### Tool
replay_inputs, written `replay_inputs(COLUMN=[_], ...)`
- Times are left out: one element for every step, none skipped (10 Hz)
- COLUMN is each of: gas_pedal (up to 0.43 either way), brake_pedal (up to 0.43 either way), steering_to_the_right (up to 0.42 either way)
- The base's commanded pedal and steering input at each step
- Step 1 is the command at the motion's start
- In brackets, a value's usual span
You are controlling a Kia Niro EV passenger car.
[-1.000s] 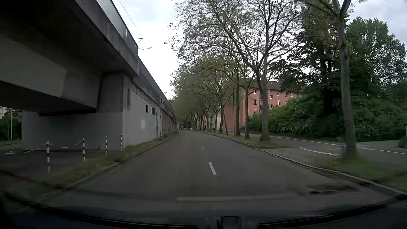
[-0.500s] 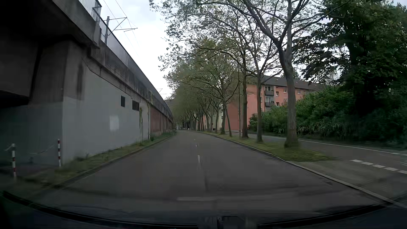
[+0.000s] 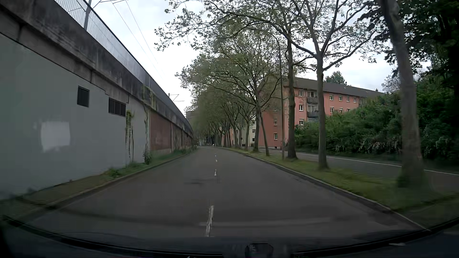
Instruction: Follow the waypoints while adhering to traffic rules and regulations
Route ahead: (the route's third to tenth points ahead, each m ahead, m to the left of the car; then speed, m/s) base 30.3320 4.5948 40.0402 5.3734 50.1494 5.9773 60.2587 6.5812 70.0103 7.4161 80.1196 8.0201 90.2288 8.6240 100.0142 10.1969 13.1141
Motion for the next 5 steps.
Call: replay_inputs(gas_pedal=[0.067,0.067,0.067,0.067,0.067], brake_pedal=[0.000,0.000,0.000,0.000,0.000], steering_to_the_right=[-0.006,-0.007,-0.008,-0.008,-0.009])
